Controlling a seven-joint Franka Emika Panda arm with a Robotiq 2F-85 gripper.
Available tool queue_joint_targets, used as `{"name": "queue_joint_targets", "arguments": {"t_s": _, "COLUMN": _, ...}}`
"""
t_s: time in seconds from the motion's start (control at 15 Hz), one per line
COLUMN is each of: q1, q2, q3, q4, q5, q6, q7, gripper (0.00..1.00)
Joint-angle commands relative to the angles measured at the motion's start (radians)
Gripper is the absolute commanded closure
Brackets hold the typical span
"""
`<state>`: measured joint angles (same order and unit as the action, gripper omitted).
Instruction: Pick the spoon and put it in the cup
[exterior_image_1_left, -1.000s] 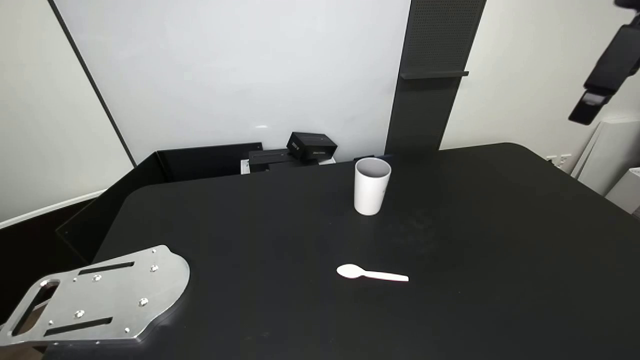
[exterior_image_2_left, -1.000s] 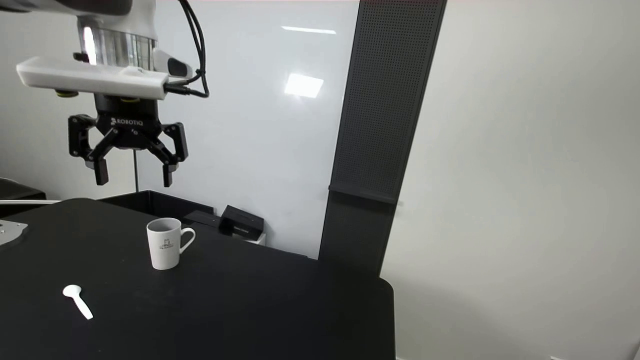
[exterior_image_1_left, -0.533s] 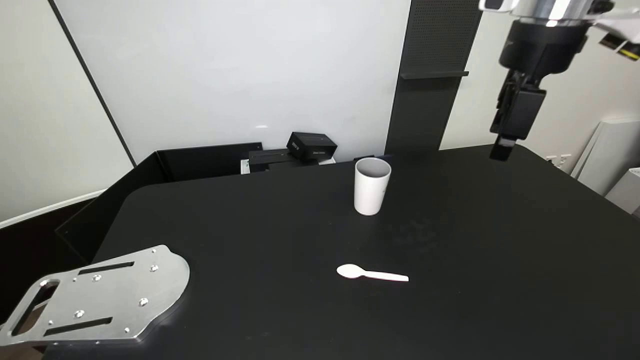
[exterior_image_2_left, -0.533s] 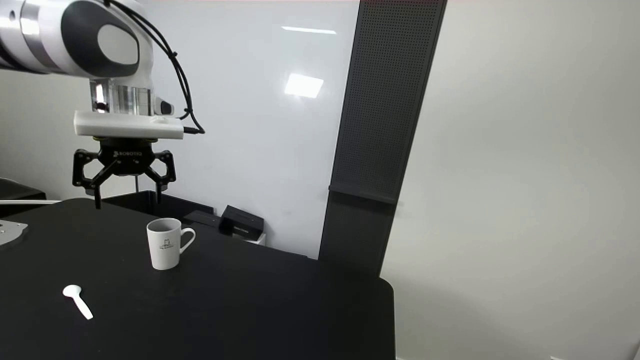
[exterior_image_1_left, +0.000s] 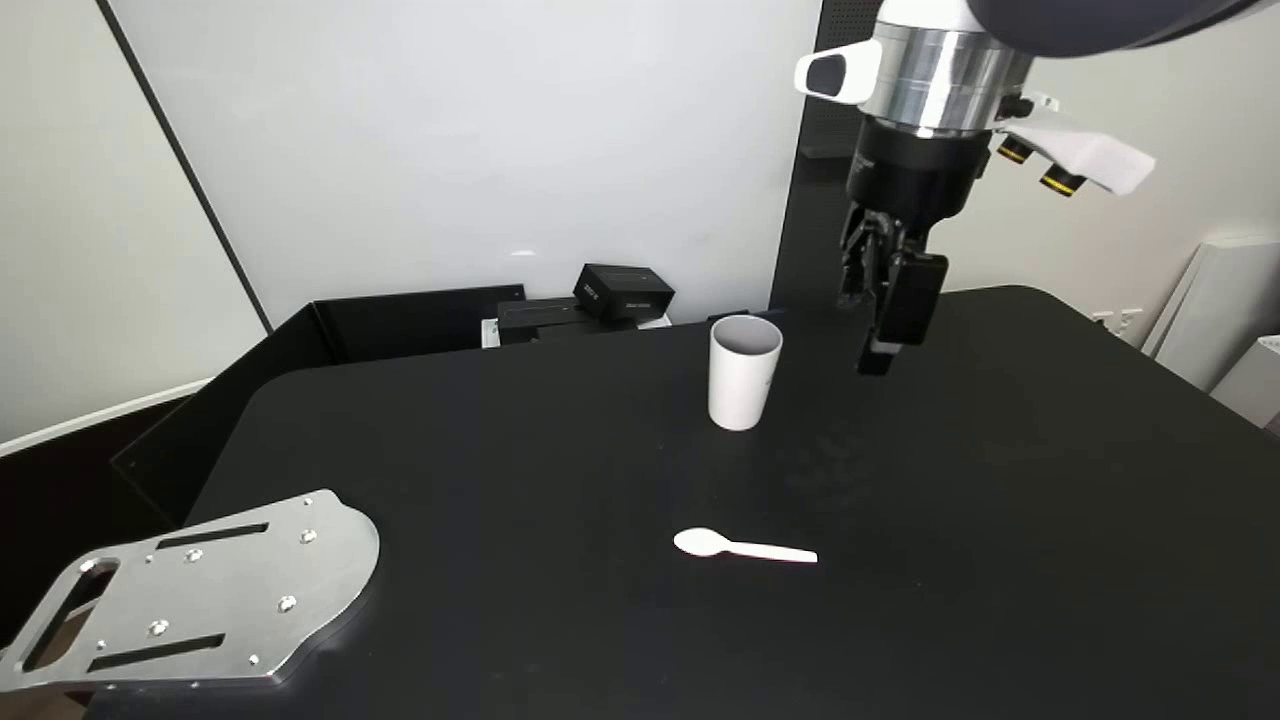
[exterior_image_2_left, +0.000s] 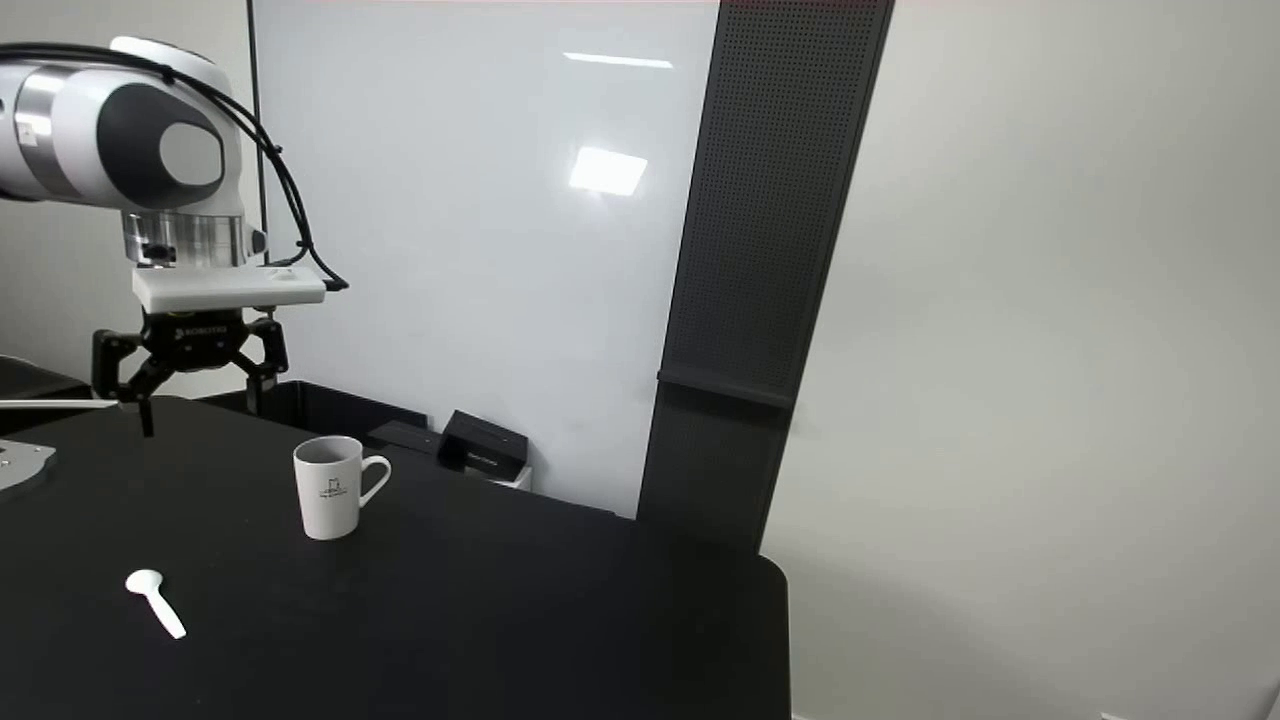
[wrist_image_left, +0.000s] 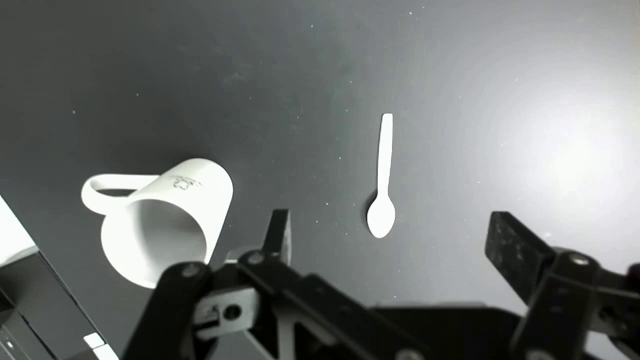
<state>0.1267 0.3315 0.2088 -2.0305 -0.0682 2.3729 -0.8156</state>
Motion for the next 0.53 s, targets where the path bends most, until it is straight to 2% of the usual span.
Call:
{"name": "queue_joint_targets", "arguments": {"t_s": 0.0, "q1": 0.025, "q2": 0.02, "q3": 0.016, "q4": 0.01, "q5": -0.053, "q6": 0.049, "q7": 0.012, "gripper": 0.0}}
{"name": "queue_joint_targets", "arguments": {"t_s": 0.13, "q1": 0.039, "q2": 0.025, "q3": 0.016, "q4": 0.013, "q5": -0.058, "q6": 0.028, "q7": 0.051, "gripper": 0.0}}
{"name": "queue_joint_targets", "arguments": {"t_s": 0.2, "q1": 0.023, "q2": 0.019, "q3": 0.025, "q4": 0.002, "q5": -0.041, "q6": 0.039, "q7": 0.012, "gripper": 0.0}}
{"name": "queue_joint_targets", "arguments": {"t_s": 0.47, "q1": 0.029, "q2": 0.025, "q3": 0.026, "q4": 0.002, "q5": -0.042, "q6": 0.038, "q7": 0.016, "gripper": 0.0}}
